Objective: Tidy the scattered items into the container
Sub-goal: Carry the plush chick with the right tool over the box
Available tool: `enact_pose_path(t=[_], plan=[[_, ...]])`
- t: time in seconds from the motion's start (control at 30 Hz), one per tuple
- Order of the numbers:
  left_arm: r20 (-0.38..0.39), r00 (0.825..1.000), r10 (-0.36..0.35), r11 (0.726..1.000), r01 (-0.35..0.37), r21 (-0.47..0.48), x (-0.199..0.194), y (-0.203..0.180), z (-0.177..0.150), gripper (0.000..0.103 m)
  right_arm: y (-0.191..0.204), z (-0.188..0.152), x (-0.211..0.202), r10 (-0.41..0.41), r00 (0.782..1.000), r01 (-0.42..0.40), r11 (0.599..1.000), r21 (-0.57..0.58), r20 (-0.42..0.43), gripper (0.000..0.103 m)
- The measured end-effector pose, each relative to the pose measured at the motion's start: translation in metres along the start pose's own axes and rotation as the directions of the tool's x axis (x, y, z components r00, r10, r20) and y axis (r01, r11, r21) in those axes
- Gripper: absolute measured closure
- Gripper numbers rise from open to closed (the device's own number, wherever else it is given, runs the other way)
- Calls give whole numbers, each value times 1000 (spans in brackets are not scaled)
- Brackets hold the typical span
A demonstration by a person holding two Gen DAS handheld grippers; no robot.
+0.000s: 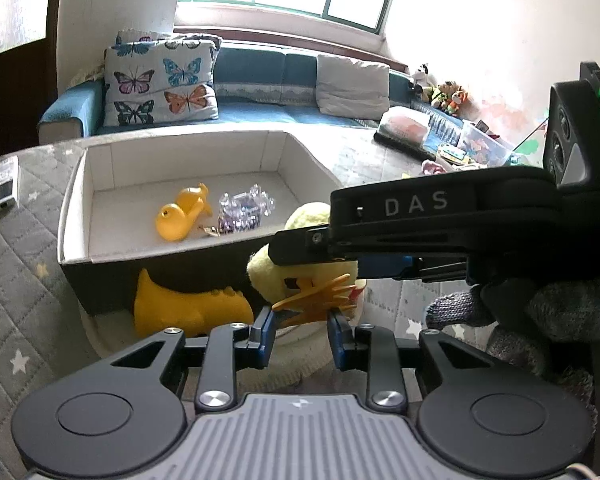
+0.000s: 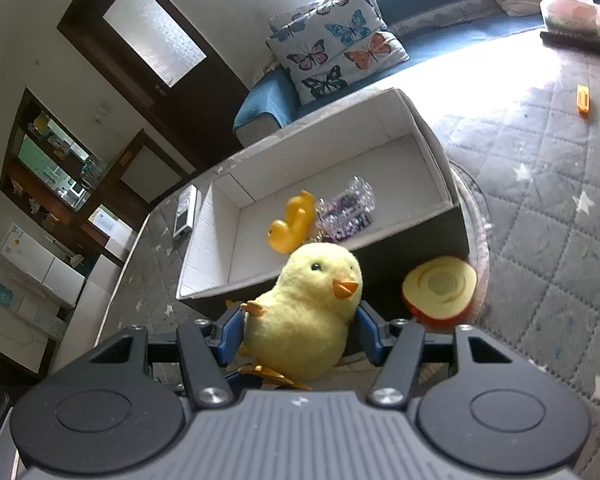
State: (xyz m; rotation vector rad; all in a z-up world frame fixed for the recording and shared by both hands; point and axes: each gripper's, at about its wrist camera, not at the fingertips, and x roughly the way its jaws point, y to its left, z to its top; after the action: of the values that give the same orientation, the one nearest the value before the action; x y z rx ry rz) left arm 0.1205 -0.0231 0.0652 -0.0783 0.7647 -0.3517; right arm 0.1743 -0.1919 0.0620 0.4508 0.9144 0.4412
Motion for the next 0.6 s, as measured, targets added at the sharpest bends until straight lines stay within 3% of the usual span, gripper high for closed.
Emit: enact_pose_path(t=[0.6], plan=[[57,997,50,998,-52,38,-3,15,43,72,27,43,12,29,998,-27,998,-52,47,44]])
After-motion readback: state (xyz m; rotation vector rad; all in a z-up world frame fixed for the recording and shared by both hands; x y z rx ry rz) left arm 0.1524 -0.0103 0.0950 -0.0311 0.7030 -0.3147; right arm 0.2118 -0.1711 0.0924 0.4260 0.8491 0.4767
